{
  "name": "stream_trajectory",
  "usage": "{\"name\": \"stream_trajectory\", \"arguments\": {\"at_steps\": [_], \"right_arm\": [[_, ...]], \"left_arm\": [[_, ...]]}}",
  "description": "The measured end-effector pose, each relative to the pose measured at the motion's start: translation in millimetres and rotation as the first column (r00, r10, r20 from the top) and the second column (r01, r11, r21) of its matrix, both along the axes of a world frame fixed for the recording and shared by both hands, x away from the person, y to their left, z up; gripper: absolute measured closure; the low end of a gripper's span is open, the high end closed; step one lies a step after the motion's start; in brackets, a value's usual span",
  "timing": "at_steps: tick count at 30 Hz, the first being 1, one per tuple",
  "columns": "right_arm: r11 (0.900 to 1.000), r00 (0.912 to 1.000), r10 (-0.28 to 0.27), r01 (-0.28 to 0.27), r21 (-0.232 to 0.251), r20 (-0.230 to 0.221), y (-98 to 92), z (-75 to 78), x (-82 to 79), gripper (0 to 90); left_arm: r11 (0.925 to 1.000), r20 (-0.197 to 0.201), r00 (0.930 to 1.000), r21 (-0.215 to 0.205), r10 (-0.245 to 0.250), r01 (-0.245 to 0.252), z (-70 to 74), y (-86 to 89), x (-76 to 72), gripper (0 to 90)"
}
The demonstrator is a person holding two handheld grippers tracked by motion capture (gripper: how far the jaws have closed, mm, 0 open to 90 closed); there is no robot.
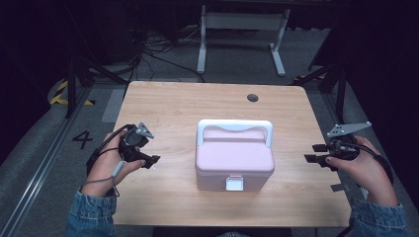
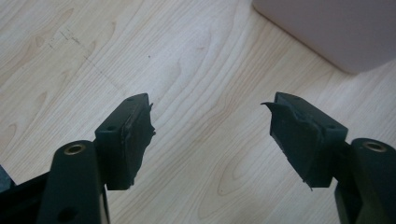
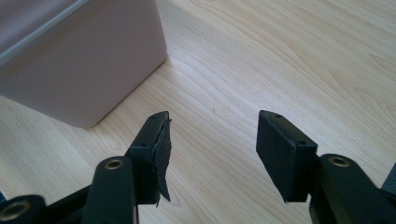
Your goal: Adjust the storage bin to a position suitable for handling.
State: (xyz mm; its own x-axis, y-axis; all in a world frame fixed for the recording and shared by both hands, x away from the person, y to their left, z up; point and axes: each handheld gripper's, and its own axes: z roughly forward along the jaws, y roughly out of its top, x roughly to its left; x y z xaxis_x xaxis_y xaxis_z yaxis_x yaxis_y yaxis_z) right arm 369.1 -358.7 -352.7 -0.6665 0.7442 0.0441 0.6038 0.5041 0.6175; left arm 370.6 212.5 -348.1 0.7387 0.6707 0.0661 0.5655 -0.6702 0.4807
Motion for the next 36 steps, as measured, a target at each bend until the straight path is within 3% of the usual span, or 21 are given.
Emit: {"name": "stream_trajectory", "arguments": {"at_steps": [5,8,9,12,18,24,29,34,35,36], "right_arm": [[1.000,1.0000,0.000,0.000,-0.002,-0.005,1.3,-0.7,-1.6,45.1],[1.000,1.0000,0.000,0.000,0.001,-0.010,2.0,-0.8,-3.3,45.1],[1.000,1.0000,0.000,0.000,0.001,-0.010,2.0,-0.8,-3.3,45.1],[1.000,1.0000,-0.002,0.002,-0.001,-0.009,3.3,-0.9,-4.7,45.2],[1.000,0.9999,0.000,0.000,-0.010,-0.013,5.7,-2.5,-9.6,44.9],[1.000,0.9996,-0.018,0.018,-0.019,-0.024,5.2,-5.4,-13.1,44.5],[0.999,0.9992,-0.028,0.027,-0.020,-0.029,2.9,-7.3,-14.4,44.5],[1.000,0.9993,-0.020,0.019,-0.020,-0.031,4.5,-7.9,-13.9,44.3],[1.000,0.9994,-0.017,0.017,-0.020,-0.030,4.8,-8.1,-13.6,44.2],[1.000,0.9994,-0.017,0.016,-0.021,-0.030,5.1,-8.3,-13.6,44.2]], "left_arm": [[0.9973,0.032,0.9987,-0.062,-0.039,0.041,11.4,-2.4,-3.1,33.0],[0.9877,0.053,0.9937,-0.117,-0.098,0.104,19.6,-13.1,-6.7,34.0],[0.9877,0.053,0.9937,-0.117,-0.098,0.104,19.6,-13.1,-6.7,34.5],[0.9782,0.053,0.9852,-0.122,-0.163,0.168,25.2,-20.0,-4.4,34.3],[0.9722,0.092,0.9772,-0.118,-0.192,0.202,41.0,-28.8,2.8,33.1],[0.9529,0.142,0.9658,-0.184,-0.217,0.241,50.1,-43.3,9.0,32.0],[0.9211,0.183,0.9526,-0.265,-0.243,0.286,54.9,-54.2,16.9,32.2],[0.8990,0.189,0.9501,-0.320,-0.248,0.299,56.1,-66.6,27.1,32.1],[0.8990,0.189,0.9501,-0.320,-0.248,0.299,56.1,-66.6,27.1,32.1],[0.8926,0.191,0.9518,-0.342,-0.239,0.293,54.4,-71.2,30.0,32.0]]}}
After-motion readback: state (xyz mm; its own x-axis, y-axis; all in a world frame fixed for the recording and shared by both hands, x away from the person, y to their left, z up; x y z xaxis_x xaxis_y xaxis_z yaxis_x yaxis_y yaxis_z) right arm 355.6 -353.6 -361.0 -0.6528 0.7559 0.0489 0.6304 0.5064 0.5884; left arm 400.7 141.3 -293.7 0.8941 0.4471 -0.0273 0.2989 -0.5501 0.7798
